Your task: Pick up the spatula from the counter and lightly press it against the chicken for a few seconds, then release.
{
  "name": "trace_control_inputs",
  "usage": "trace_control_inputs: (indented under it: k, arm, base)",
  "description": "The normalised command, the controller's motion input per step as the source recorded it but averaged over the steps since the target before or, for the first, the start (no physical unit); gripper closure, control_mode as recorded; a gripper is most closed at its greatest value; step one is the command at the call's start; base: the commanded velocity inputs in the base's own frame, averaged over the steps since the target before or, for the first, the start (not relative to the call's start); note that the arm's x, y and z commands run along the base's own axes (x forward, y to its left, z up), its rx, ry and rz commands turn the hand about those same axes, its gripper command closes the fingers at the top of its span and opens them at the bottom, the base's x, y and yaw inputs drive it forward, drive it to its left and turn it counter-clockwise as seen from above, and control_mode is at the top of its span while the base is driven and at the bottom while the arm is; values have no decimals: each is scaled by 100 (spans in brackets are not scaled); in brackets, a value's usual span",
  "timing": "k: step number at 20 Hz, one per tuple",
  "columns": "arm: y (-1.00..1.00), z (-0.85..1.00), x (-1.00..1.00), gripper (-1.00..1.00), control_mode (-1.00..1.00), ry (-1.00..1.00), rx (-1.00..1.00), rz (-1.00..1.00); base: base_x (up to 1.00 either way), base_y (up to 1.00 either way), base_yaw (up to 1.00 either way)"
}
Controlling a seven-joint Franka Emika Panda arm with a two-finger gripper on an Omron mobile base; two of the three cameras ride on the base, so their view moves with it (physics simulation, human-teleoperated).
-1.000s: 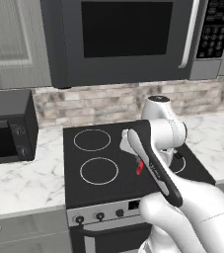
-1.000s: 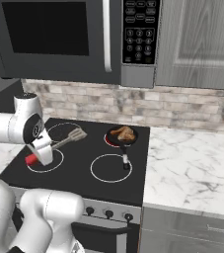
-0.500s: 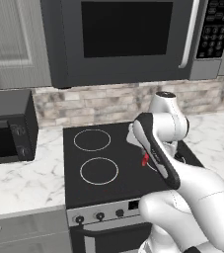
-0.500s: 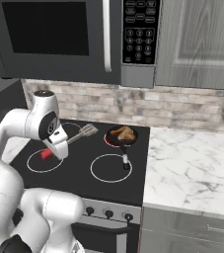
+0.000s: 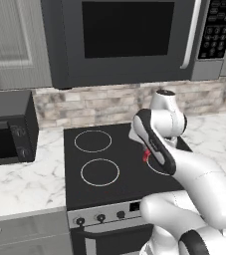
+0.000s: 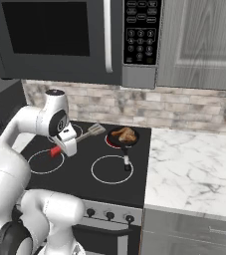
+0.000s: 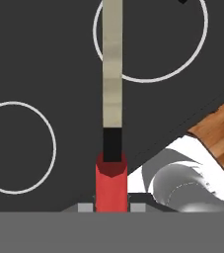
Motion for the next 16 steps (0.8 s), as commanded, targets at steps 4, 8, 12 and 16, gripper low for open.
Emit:
trace_control_inputs:
  k: [4, 8, 12, 16]
  arm:
    - [0, -25, 36, 100, -100, 0, 0, -8]
    - [0, -12, 40, 100, -100, 0, 1, -7]
    - [0, 0, 40, 100, -100, 1, 6, -6]
    - [0, 0, 43, 100, -100, 3, 8, -6]
  base:
    - [0, 0, 0]
    - [0, 0, 0]
    - [0, 0, 0]
    - [0, 0, 0]
